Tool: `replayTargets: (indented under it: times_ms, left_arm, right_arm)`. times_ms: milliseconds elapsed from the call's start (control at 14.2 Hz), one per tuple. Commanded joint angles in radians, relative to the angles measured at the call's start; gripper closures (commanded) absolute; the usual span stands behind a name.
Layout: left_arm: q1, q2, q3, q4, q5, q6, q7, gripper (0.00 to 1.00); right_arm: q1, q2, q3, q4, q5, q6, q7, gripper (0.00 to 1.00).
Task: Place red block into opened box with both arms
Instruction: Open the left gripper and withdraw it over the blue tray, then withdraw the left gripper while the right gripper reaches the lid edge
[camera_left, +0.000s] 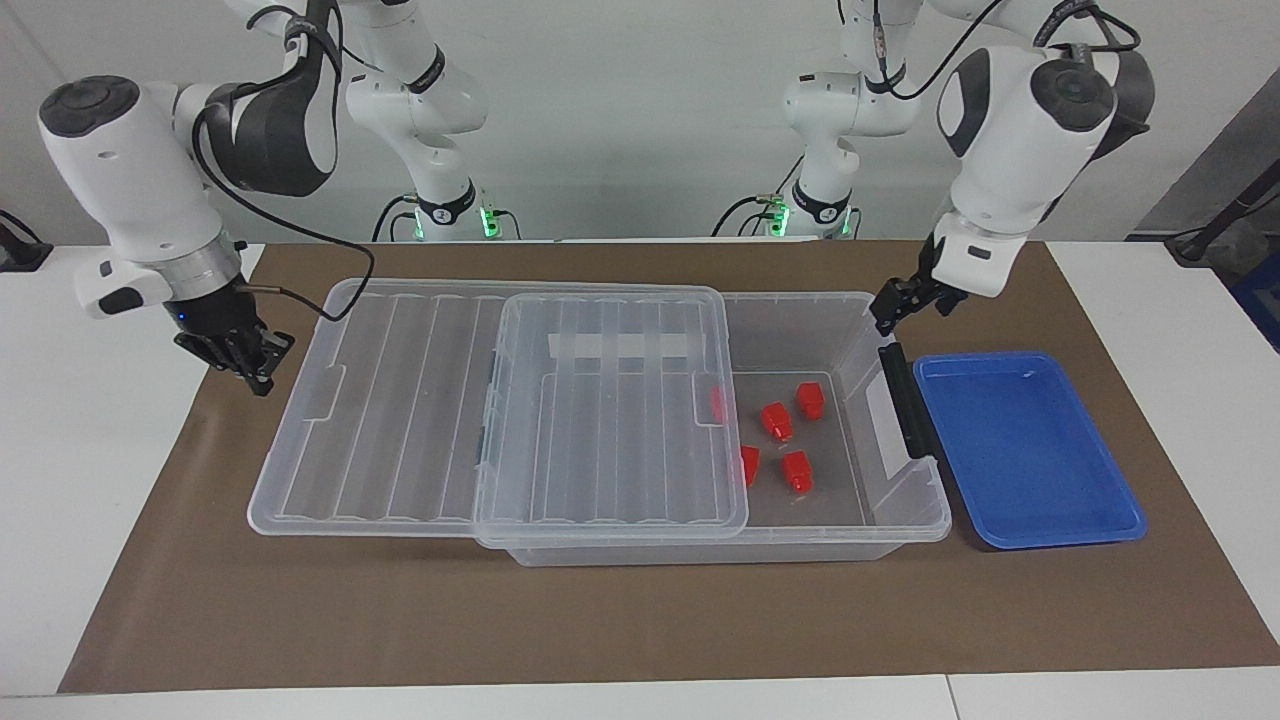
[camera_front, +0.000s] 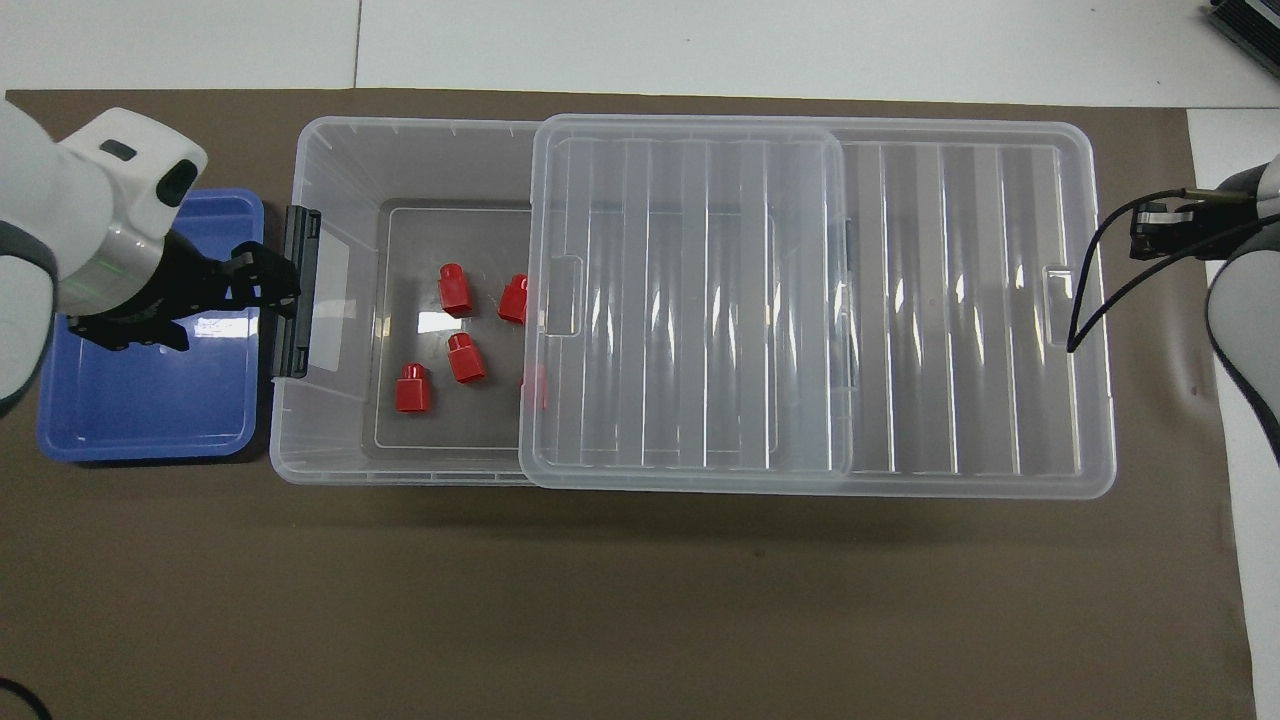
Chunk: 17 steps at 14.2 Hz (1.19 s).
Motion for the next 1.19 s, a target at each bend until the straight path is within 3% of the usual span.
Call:
replayTargets:
  times_ms: [0, 421, 702, 1123]
  left_arm:
    - [0.089, -0.039, -0.01, -0.029, 0.005, -0.007, 0.087, 0.0]
    - [0.097, -0.057, -0.007, -0.043, 0.007, 0.063, 0.097, 0.0]
    - [0.104, -0.062, -0.007, -0.043, 0.007, 0.047, 0.376, 0.0]
    - [0.071, -0.068, -0.004, -0.062, 0.007, 0.06, 0.389, 0.0]
  right_arm:
    - [-0.013, 0.046, -0.01, -0.001, 0.01, 0.059, -0.043, 1.0]
    - [-0.007, 0.104, -0.024, 0.001, 0.059, 0.124, -0.07, 1.0]
    - [0.002, 0.103, -0.012, -0.001, 0.059, 0.112, -0.072, 1.0]
    - [0.004, 0.095, 0.054, -0.004, 0.059, 0.069, -0.101, 1.0]
